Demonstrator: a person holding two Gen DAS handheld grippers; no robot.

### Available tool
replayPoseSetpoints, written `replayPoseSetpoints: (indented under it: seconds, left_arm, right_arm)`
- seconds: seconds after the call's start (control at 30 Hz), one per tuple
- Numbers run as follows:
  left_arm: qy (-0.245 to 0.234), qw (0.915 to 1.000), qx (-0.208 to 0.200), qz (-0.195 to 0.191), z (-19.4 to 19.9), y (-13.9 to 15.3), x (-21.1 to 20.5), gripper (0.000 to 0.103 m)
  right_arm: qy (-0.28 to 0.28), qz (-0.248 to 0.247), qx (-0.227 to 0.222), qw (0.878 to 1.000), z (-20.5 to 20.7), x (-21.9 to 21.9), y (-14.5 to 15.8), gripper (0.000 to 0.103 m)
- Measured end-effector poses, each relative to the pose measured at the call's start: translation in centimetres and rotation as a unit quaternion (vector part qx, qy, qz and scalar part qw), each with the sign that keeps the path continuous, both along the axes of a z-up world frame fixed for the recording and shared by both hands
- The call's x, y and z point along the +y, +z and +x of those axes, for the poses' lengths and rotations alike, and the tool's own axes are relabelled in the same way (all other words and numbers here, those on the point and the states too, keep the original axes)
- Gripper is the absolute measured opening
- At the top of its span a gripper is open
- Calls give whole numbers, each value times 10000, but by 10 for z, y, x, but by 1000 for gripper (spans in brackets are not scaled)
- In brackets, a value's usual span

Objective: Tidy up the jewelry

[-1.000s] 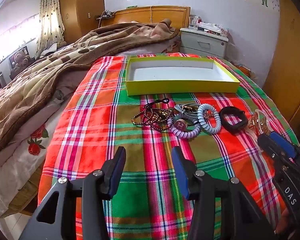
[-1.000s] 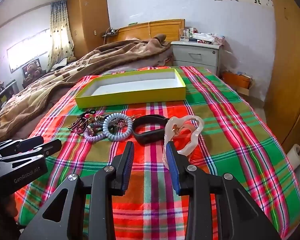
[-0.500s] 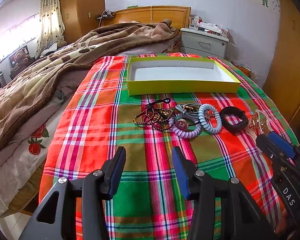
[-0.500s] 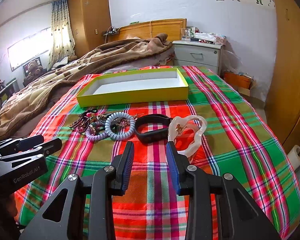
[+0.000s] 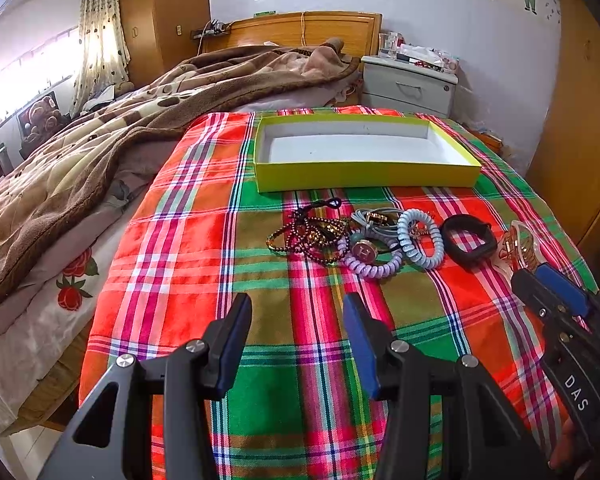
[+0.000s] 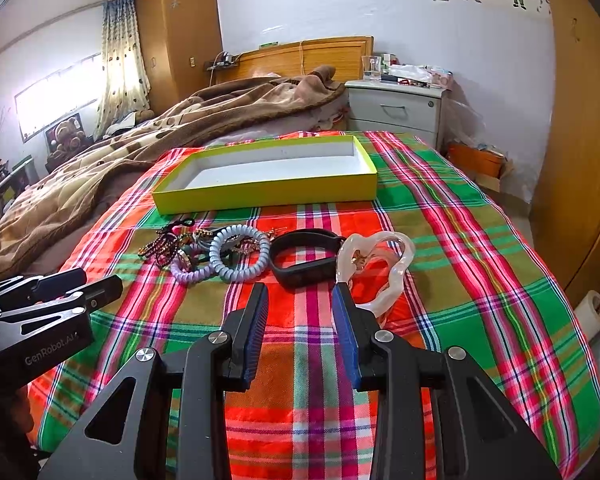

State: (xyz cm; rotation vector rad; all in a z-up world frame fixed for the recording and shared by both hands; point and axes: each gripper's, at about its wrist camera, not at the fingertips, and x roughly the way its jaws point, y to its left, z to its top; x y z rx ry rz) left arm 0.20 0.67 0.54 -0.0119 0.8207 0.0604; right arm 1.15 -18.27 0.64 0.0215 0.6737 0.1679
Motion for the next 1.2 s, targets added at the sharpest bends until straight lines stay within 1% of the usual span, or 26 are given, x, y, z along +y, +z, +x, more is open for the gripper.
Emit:
replayPoseSetpoints:
  seconds: [1.2]
  left_arm:
    - [23, 10000, -39, 20, 2, 2, 1, 49]
  right_arm:
    - [-30, -7, -67, 10000, 1, -1, 4, 34]
